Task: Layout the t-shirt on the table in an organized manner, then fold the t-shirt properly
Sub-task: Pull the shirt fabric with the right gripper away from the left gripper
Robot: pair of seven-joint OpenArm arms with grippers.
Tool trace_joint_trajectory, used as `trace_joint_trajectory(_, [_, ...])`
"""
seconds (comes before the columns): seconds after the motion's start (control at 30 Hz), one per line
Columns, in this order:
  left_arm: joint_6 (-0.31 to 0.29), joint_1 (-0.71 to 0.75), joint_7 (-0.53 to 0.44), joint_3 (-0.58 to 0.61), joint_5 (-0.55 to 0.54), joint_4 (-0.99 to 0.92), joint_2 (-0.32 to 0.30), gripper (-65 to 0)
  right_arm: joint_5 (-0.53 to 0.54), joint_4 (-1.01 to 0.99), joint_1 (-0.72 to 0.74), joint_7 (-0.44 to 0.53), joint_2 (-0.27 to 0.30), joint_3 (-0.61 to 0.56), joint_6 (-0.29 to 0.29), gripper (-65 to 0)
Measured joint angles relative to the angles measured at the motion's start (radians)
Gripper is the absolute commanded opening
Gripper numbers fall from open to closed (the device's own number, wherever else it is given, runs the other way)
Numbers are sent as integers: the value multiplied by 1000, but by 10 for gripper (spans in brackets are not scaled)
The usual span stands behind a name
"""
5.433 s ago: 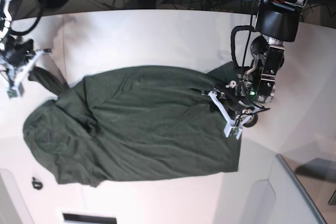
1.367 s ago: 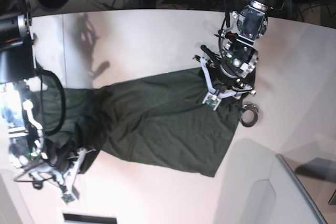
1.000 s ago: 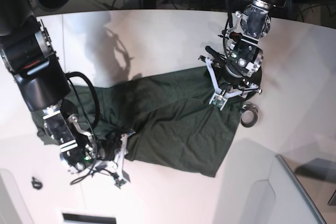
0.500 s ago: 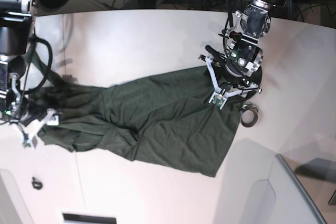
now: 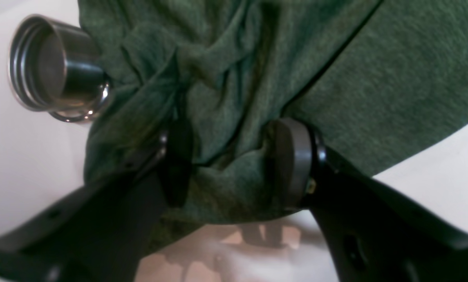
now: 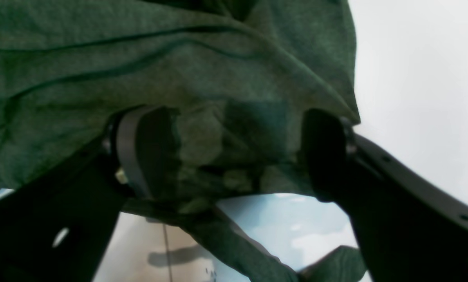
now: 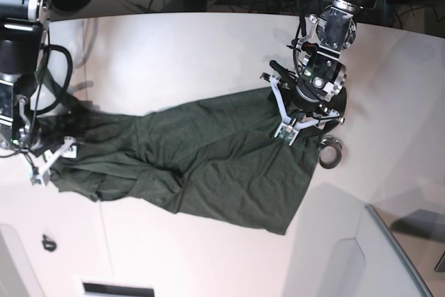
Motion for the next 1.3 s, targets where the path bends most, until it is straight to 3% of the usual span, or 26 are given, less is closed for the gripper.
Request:
trace_joint_trajectory(0.2, [0, 0, 0, -1, 0, 0, -3, -331, 0, -2, -14, -2, -10, 1, 1, -209])
trace_joint_trajectory(0.27, [0, 0, 0, -2, 0, 0, -3, -331, 0, -1, -22, -2, -10, 1, 4, -248])
trace_joint_trajectory(0.33, [0, 0, 0, -2, 0, 0, -3, -331, 0, -3, -31, -3, -9, 1, 4, -353])
trace_joint_trajectory(0.47, [0, 0, 0, -2, 0, 0, -3, -331, 1, -3, -27, -6, -11, 3, 3, -650])
trace_joint_trajectory(0.6, [0, 0, 0, -2, 0, 0, -2, -331, 0, 22, -26, -72, -46, 85, 6, -648])
trace_joint_trajectory(0.73, [0, 0, 0, -4, 0, 0, -3, -331, 2, 181, -50, -134, -44, 71, 3, -650])
trace_joint_trajectory(0.83, [0, -6, 0, -4, 0, 0, -3, -331, 2, 364, -80, -216, -55, 53, 2, -650])
trace_joint_trajectory(1.0, [0, -11, 2, -4, 0, 0, -5, -331, -1, 721, -174, -436, -92, 50, 2, -650])
trace_joint_trajectory(1.1, [0, -11, 2, 1, -1, 0, -4, -331, 10, 906, -227, -507, -100, 50, 6, -650])
trace_joint_trajectory(1.2, [0, -11, 2, 1, 0, 0, -5, -331, -5, 1029, -266, -569, -158, 50, 7, -650])
trace_joint_trajectory(1.3, [0, -11, 1, 1, 0, 0, -5, -331, -2, 1030, -277, -588, -203, -59, 8, -650])
